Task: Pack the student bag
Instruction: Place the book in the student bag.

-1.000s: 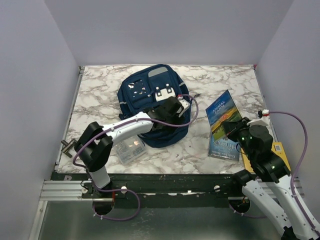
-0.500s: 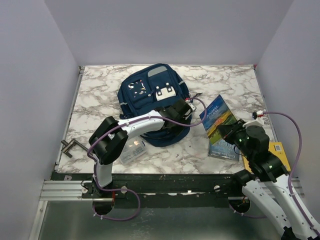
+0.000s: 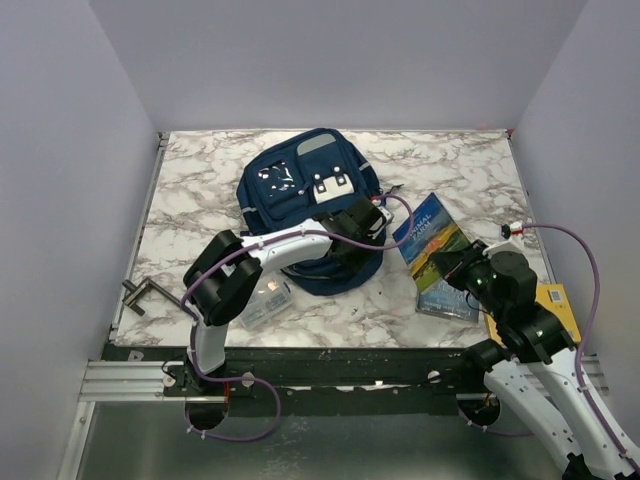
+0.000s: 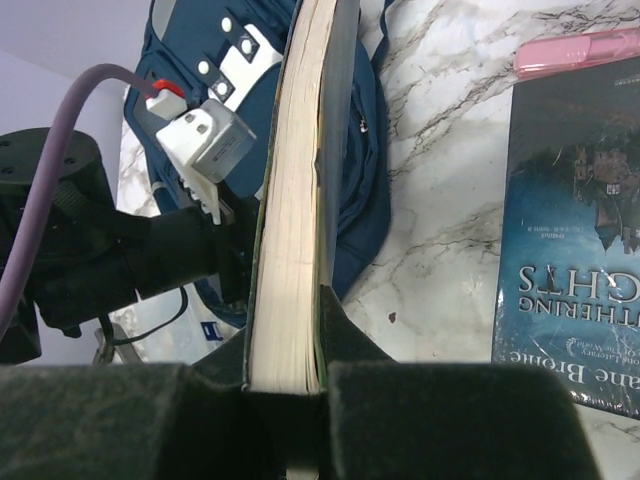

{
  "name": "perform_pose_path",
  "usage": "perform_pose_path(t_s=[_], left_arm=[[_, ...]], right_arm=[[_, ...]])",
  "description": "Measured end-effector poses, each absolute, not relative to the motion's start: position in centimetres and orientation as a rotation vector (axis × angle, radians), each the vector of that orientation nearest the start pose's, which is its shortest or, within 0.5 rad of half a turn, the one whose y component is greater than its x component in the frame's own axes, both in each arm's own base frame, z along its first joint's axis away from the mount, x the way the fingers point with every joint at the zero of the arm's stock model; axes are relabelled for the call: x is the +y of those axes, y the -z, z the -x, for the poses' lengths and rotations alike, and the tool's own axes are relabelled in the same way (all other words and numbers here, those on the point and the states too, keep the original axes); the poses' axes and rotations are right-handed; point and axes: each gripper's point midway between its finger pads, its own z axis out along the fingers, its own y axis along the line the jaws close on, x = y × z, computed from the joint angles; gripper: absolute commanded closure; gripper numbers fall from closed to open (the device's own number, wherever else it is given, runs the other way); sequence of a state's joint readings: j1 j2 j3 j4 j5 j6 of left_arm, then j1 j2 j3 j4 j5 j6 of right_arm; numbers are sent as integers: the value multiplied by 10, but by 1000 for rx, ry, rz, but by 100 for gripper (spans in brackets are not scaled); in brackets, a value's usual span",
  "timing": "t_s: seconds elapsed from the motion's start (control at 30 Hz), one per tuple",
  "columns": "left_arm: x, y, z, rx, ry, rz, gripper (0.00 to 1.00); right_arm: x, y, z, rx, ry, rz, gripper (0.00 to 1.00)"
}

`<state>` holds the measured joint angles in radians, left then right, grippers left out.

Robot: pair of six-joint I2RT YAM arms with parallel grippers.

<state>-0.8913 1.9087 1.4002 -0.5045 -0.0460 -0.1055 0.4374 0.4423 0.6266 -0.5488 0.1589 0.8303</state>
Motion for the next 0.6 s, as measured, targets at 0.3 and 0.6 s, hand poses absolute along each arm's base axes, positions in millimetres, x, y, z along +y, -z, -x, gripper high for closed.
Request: perform_pose_path(t_s=[0.3, 0.6], left_arm=[[-349, -60, -292, 2417, 295, -992, 100], [-335, -119, -298, 2322, 300, -953, 100]], right_arm=[[107, -210, -209, 1962, -700, -477, 100], [134, -196, -193, 2101, -848, -435, 99]])
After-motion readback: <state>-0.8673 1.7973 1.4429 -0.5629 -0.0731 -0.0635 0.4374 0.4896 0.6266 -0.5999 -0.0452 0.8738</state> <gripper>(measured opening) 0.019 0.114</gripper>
